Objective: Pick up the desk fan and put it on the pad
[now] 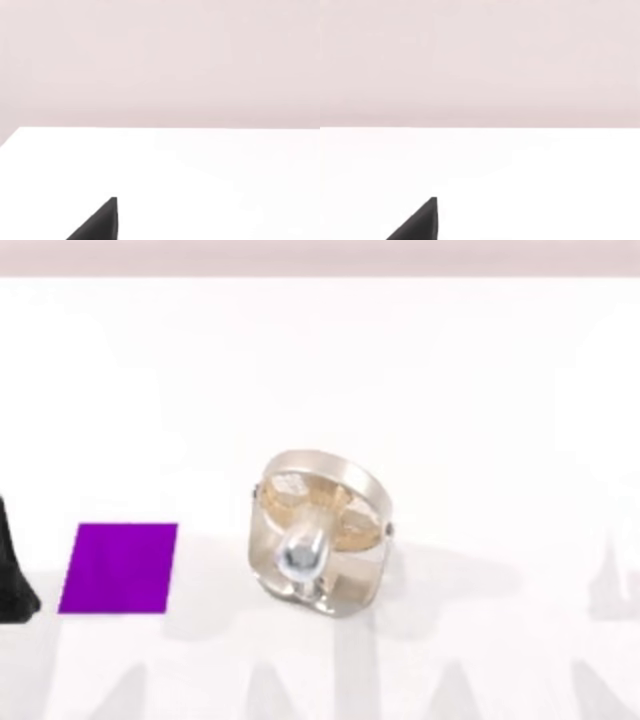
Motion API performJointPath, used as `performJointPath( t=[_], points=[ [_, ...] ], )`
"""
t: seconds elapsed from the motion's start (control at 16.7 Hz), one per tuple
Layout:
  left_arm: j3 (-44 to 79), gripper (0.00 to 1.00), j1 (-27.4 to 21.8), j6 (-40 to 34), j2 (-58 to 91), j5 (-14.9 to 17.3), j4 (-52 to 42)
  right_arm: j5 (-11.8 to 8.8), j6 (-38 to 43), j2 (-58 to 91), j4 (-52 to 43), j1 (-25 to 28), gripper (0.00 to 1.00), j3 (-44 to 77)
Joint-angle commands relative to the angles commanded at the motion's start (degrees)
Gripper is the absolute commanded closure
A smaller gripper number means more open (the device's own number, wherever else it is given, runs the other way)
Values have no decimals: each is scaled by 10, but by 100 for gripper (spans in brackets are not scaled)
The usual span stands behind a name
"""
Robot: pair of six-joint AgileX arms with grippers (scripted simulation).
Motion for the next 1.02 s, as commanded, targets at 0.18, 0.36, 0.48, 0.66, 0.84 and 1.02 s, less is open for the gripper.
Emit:
performJointPath(
  t=[0.18, 0.36, 0.48, 0.66, 0.84, 1.02],
  points=[
    [4, 0, -3, 3, 5, 1, -5, 0, 0, 0, 0, 0, 0, 0],
    [38, 0, -24, 33, 53, 7, -47, 0, 0, 0, 0, 0, 0, 0],
    [83, 0, -49, 67, 111, 12, -96, 0, 0, 0, 0, 0, 0, 0],
    [178, 0, -94, 134, 222, 19, -190, 0, 0, 0, 0, 0, 0, 0],
    [304, 0, -146, 214, 358, 25, -299, 0, 0, 0, 0, 0, 0, 0],
    [452, 0, -200, 300, 508, 28, -414, 0, 0, 0, 0, 0, 0, 0]
  ],
)
